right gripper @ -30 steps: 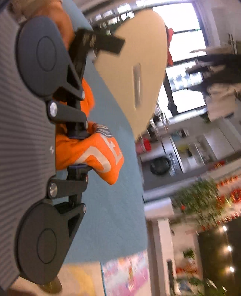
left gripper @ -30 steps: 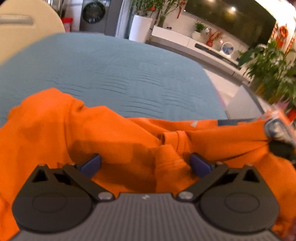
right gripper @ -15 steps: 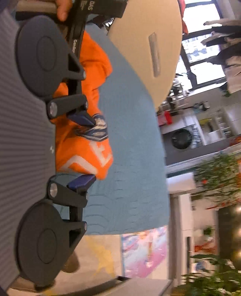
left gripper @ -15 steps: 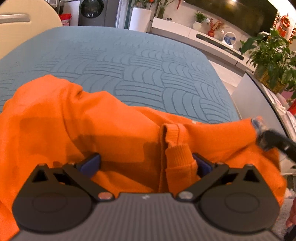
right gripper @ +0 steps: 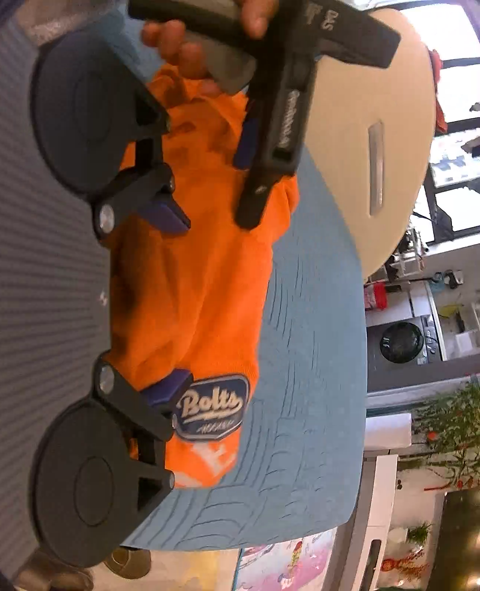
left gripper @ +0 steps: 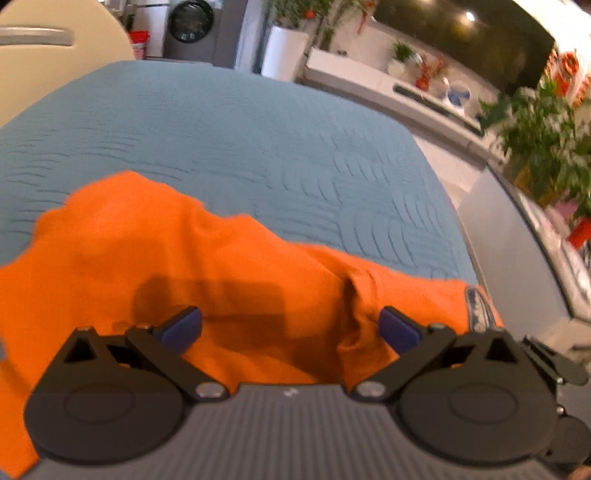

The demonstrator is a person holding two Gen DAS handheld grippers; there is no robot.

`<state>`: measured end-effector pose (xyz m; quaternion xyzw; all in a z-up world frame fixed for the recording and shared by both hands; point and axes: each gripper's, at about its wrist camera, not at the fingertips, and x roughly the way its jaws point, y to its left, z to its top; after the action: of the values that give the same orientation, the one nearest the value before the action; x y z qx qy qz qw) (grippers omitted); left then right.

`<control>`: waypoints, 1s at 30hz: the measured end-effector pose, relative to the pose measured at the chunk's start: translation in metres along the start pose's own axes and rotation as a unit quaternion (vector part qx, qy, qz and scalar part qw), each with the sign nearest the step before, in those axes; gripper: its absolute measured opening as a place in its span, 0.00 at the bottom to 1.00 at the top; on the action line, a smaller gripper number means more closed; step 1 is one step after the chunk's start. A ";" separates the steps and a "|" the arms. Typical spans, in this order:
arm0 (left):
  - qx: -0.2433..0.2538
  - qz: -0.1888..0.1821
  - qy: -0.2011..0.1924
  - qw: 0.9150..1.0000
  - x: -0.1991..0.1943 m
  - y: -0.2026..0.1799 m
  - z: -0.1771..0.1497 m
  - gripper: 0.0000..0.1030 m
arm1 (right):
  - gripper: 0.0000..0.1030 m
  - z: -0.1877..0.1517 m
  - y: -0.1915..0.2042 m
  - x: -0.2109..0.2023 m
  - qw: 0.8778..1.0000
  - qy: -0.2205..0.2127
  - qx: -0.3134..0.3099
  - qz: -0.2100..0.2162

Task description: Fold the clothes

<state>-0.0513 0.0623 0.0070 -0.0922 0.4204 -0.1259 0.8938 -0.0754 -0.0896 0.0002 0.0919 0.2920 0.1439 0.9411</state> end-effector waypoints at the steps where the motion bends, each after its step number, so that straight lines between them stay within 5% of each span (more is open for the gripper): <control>1: -0.029 -0.003 -0.008 1.000 -0.008 0.014 0.003 1.00 | 0.80 0.002 -0.003 -0.006 1.000 -0.017 0.010 0.004; 5: -0.169 -0.027 -0.040 0.984 -0.041 0.075 0.014 1.00 | 0.80 0.004 0.009 -0.027 0.994 -0.092 -0.050 -0.021; 10: -0.338 -0.037 -0.089 0.936 -0.066 0.144 0.015 1.00 | 0.80 -0.020 0.074 -0.034 0.962 -0.131 -0.238 -0.005; 18: -0.373 0.012 -0.079 0.924 -0.063 0.189 0.011 1.00 | 0.80 -0.088 0.229 0.017 0.861 -0.055 -0.502 0.057; 24: -0.381 0.009 -0.085 0.921 -0.072 0.216 0.016 1.00 | 0.80 -0.085 0.271 0.076 0.840 -0.024 -0.541 0.029; 26: -0.387 0.001 -0.090 0.917 -0.075 0.221 0.017 1.00 | 0.73 -0.084 0.281 0.088 0.843 -0.022 -0.537 0.013; 27: -0.388 -0.002 -0.092 0.917 -0.076 0.223 0.017 1.00 | 0.53 -0.077 0.281 0.094 0.858 -0.010 -0.514 0.013; 28: -0.389 -0.002 -0.092 0.917 -0.075 0.222 0.017 1.00 | 0.34 -0.064 0.276 0.100 0.886 0.012 -0.463 0.023; 30: -0.394 -0.004 -0.094 0.914 -0.074 0.223 0.014 1.00 | 0.29 -0.040 0.265 0.100 0.932 0.010 -0.360 0.040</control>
<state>-0.0526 0.2980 0.0092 -0.4499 0.3498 0.0554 0.8199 -0.0774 0.1953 -0.0164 -0.2434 0.2257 0.2775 0.9016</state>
